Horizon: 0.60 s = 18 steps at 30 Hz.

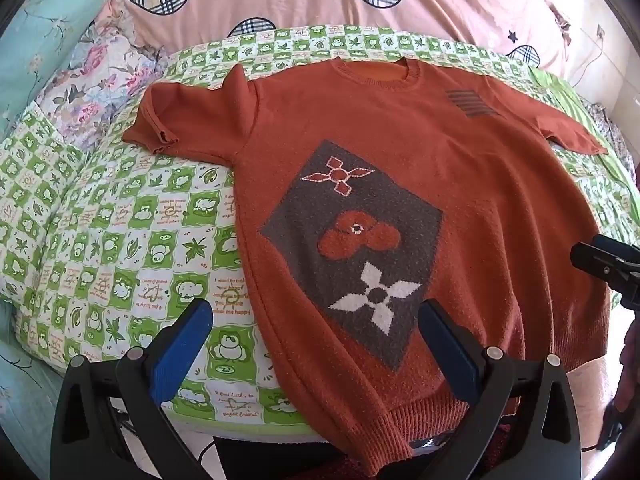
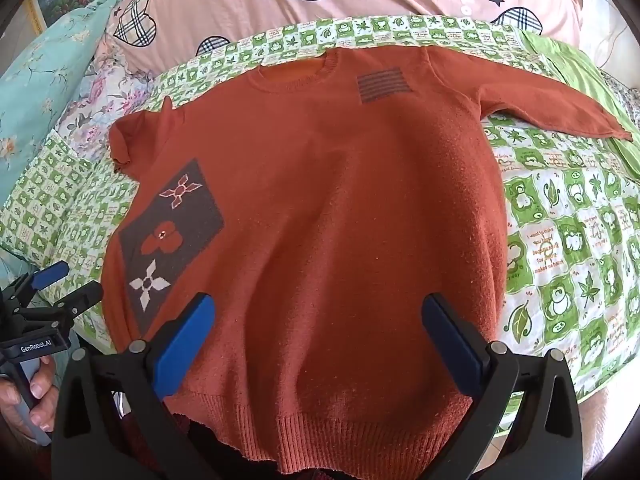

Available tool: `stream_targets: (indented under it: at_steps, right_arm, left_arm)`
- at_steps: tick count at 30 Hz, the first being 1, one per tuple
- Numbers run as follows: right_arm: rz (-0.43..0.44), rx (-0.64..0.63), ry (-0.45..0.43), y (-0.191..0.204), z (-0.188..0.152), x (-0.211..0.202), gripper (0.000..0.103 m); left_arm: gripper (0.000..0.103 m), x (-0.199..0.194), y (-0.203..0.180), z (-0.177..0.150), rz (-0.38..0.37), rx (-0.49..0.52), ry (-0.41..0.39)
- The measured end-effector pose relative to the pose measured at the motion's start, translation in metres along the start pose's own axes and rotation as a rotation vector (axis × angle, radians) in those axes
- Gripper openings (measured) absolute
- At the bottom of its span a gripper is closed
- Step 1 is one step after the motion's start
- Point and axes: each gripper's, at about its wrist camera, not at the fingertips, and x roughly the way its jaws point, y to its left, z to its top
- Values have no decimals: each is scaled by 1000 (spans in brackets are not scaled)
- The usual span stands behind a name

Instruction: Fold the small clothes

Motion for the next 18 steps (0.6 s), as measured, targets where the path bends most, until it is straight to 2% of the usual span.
stream_targets:
  at_steps: [18]
  right_arm:
    - [2, -3, 5, 0, 1, 1, 103]
  left_arm:
    - [103, 7, -1, -1, -11, -4, -4]
